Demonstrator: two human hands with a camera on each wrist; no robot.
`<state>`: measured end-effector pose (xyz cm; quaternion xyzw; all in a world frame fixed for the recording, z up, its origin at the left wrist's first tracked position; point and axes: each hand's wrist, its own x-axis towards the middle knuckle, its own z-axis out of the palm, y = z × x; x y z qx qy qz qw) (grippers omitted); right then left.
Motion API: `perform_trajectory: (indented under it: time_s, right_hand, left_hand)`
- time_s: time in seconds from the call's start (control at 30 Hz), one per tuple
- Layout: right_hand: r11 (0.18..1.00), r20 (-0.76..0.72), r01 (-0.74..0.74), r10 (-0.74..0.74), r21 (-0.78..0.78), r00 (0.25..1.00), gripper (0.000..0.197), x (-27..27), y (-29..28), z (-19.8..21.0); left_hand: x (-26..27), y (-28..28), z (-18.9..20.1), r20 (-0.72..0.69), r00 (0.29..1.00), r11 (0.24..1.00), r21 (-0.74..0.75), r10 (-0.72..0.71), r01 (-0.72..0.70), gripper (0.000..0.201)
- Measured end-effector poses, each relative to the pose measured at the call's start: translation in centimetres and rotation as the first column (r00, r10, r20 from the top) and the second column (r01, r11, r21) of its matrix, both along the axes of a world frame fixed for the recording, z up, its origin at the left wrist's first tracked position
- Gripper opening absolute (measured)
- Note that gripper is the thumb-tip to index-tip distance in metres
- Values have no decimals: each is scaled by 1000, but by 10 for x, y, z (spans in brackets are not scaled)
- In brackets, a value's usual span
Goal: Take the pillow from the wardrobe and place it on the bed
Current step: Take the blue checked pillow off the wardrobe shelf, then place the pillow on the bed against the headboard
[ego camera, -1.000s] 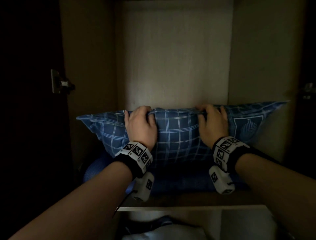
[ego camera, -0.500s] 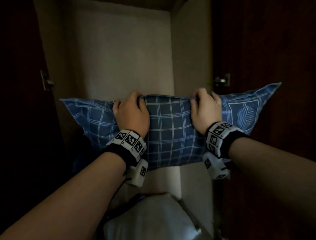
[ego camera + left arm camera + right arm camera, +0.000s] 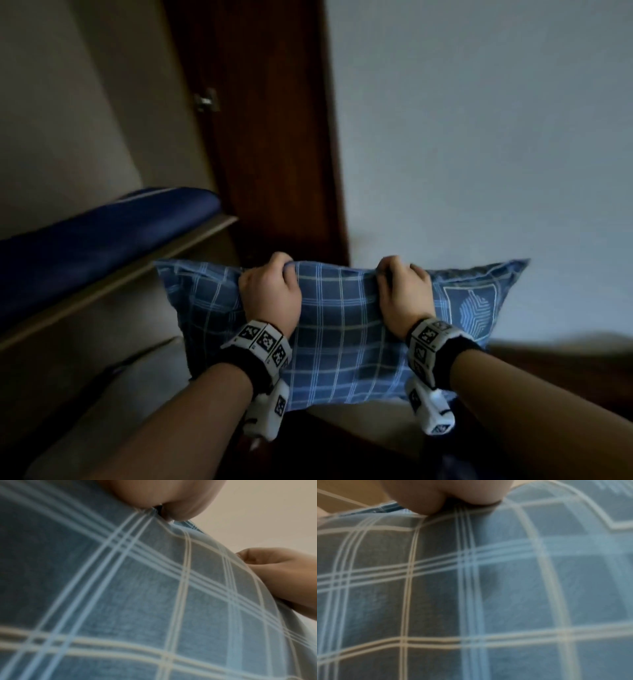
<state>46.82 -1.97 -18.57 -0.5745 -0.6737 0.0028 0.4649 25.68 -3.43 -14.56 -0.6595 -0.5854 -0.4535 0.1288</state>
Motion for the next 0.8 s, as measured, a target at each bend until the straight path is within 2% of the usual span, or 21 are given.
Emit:
perform_trajectory:
  time_s: [0.17, 0.2, 0.27, 0.43, 0.57, 0.63, 0.8]
  right_hand:
    - [950, -5, 257, -262, -176, 965, 6, 146, -98, -92]
    - [946, 3, 271, -275, -175, 961, 5, 155, -106, -99]
    - [897, -4, 359, -373, -259, 928, 7, 209, -158, -123]
    - [756, 55, 575, -590, -313, 806, 16, 315, -277, -166]
    - [614, 135, 695, -706, -374, 695, 13, 379, -375, -205]
    - [535, 201, 741, -738, -407, 644, 9, 408, -421, -221]
    - [395, 305, 788, -765, -473, 567, 9, 465, -500, -253]
  left_hand:
    - [151, -34, -81, -1, 959, 947, -156, -285, 281, 15]
    - [161, -39, -88, 6, 955, 939, -177, -298, 294, 15]
    - [223, -64, -116, 14, 916, 888, -237, -402, 393, 14]
    - [350, -136, -171, 97, 780, 691, -405, -619, 598, 11]
    - [437, -203, -221, 212, 670, 485, -542, -711, 687, 14]
    - [475, -239, -243, 281, 623, 380, -590, -731, 712, 15]
    - [547, -312, -303, 416, 591, 197, -678, -691, 708, 15]
